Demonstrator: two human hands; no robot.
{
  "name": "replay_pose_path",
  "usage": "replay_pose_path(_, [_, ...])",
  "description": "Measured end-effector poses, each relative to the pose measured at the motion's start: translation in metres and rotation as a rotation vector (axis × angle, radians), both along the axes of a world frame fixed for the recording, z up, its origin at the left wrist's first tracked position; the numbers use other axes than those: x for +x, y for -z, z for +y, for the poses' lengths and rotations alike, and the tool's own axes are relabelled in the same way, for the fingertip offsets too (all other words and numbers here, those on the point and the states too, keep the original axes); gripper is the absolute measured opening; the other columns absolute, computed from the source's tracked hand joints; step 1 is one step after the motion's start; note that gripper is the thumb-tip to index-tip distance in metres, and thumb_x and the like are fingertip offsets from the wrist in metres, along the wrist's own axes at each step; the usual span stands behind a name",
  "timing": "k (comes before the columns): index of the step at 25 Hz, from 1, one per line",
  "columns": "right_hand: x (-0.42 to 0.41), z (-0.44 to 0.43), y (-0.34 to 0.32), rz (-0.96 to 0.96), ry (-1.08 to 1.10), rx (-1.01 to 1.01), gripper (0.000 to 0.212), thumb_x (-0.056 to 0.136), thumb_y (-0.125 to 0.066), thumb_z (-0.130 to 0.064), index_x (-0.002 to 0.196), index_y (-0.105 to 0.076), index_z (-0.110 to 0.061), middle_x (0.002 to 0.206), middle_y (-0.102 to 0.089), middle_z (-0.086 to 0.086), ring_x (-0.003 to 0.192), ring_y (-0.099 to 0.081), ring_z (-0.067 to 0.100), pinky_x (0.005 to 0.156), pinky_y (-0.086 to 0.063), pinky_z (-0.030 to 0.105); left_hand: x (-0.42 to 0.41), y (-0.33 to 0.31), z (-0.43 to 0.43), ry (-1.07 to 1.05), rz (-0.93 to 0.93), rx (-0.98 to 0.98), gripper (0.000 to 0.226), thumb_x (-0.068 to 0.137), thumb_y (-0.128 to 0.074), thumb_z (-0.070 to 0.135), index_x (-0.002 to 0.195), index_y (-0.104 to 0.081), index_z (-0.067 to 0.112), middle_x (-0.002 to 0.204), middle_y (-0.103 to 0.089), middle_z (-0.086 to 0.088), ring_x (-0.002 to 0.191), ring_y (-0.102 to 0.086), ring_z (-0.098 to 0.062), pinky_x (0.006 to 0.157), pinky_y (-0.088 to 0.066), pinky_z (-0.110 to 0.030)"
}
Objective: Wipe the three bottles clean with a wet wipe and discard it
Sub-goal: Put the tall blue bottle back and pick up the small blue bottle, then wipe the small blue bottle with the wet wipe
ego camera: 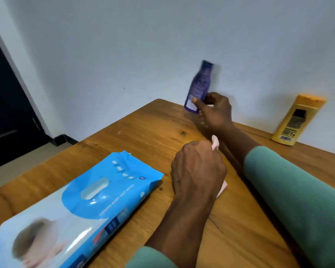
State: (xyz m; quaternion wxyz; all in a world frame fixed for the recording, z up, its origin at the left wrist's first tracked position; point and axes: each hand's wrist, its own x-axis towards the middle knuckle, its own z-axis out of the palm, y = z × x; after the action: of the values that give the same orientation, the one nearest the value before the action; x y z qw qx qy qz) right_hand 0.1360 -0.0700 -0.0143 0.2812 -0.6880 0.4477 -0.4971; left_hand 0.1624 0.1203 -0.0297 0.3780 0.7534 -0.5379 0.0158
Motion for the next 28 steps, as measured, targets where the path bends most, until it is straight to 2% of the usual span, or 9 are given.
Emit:
replay_pose_path(2, [-0.048,0.05,-0.003,0.009,0.035,-0.032,0.031,0.094,-0.073,-0.04,0.114,-0.074,-0.017,0.096,-0.076,-0.005,0.084,-0.072,0.009,0.07,-0.056,0.027,0.002,-0.004,0.0,0.033,0.112,-0.021,0.026,0.103,-0.054,0.044,0.091,-0.067,0.024,0.079,-0.057,0.008,0.072,-0.052,-0.011,0.058,-0.033,-0.025])
replay_pose_path(6, [-0.144,0.163,-0.005,0.037,0.188,-0.007,0.039,0.095,-0.072,-0.035,0.129,-0.062,-0.019,0.113,-0.072,-0.007,0.1,-0.069,0.008,0.076,-0.056,0.026,0.004,-0.005,-0.001,0.015,0.264,-0.143,0.034,0.102,-0.057,0.049,0.102,-0.076,0.021,0.093,-0.075,0.002,0.082,-0.067,-0.014,0.061,-0.048,-0.027])
replay_pose_path(12, [-0.192,0.302,-0.004,-0.533,0.149,0.252,0.027,0.098,-0.064,-0.017,0.125,-0.066,-0.013,0.113,-0.078,0.007,0.104,-0.075,0.024,0.079,-0.062,0.037,-0.022,-0.011,0.017,0.266,0.329,-0.206,0.029,0.103,-0.062,0.035,0.114,-0.077,0.013,0.107,-0.078,-0.006,0.088,-0.065,-0.013,0.061,-0.037,-0.014])
replay_pose_path(15, [-0.193,0.315,0.001,-0.652,0.177,0.325,0.026,0.102,-0.06,-0.023,0.126,-0.065,-0.013,0.113,-0.076,0.015,0.103,-0.074,0.034,0.085,-0.063,0.051,-0.043,-0.009,0.032,0.392,0.368,-0.158,0.04,0.102,-0.063,0.04,0.13,-0.072,0.013,0.125,-0.075,-0.006,0.102,-0.065,-0.013,0.068,-0.042,-0.016])
replay_pose_path(17, [-0.196,0.311,0.004,-0.661,0.181,0.339,0.022,0.104,-0.058,-0.025,0.121,-0.065,-0.012,0.11,-0.075,0.02,0.091,-0.073,0.036,0.075,-0.064,0.049,-0.054,-0.008,0.041,0.523,0.403,-0.076,0.047,0.101,-0.062,0.049,0.134,-0.069,0.016,0.129,-0.071,0.003,0.106,-0.064,-0.014,0.072,-0.046,-0.021])
replay_pose_path(20, [-0.203,0.304,0.01,-0.654,0.128,0.349,0.027,0.108,-0.053,-0.024,0.122,-0.061,-0.003,0.097,-0.07,0.024,0.072,-0.064,0.036,0.054,-0.053,0.035,-0.063,-0.005,0.049,0.686,0.523,-0.029,0.034,0.106,-0.054,0.044,0.12,-0.075,0.021,0.114,-0.07,0.009,0.103,-0.064,-0.015,0.073,-0.047,-0.024])
replay_pose_path(22, [-0.208,0.301,0.014,-0.643,0.122,0.359,0.03,0.108,-0.052,-0.027,0.124,-0.06,-0.003,0.092,-0.07,0.021,0.067,-0.06,0.031,0.052,-0.046,0.033,-0.067,-0.004,0.055,0.746,0.597,-0.018,0.026,0.108,-0.054,0.033,0.113,-0.076,0.02,0.108,-0.074,0.004,0.101,-0.066,-0.017,0.078,-0.052,-0.03])
replay_pose_path(25, [-0.211,0.296,0.02,-0.679,0.094,0.36,0.033,0.108,-0.053,-0.031,0.124,-0.062,-0.004,0.089,-0.071,0.019,0.061,-0.057,0.028,0.053,-0.045,0.036,-0.072,-0.004,0.062,0.813,0.503,-0.063,0.023,0.1,-0.067,0.026,0.121,-0.076,0.023,0.112,-0.076,0.007,0.102,-0.069,-0.013,0.081,-0.06,-0.036])
replay_pose_path(28, [-0.212,0.292,0.022,-0.691,0.121,0.367,0.032,0.108,-0.053,-0.033,0.123,-0.066,-0.007,0.095,-0.074,0.019,0.065,-0.064,0.025,0.052,-0.049,0.034,-0.078,-0.006,0.069,0.869,0.432,-0.178,0.015,0.095,-0.075,0.02,0.109,-0.075,0.024,0.104,-0.075,0.012,0.096,-0.07,-0.006,0.076,-0.061,-0.034])
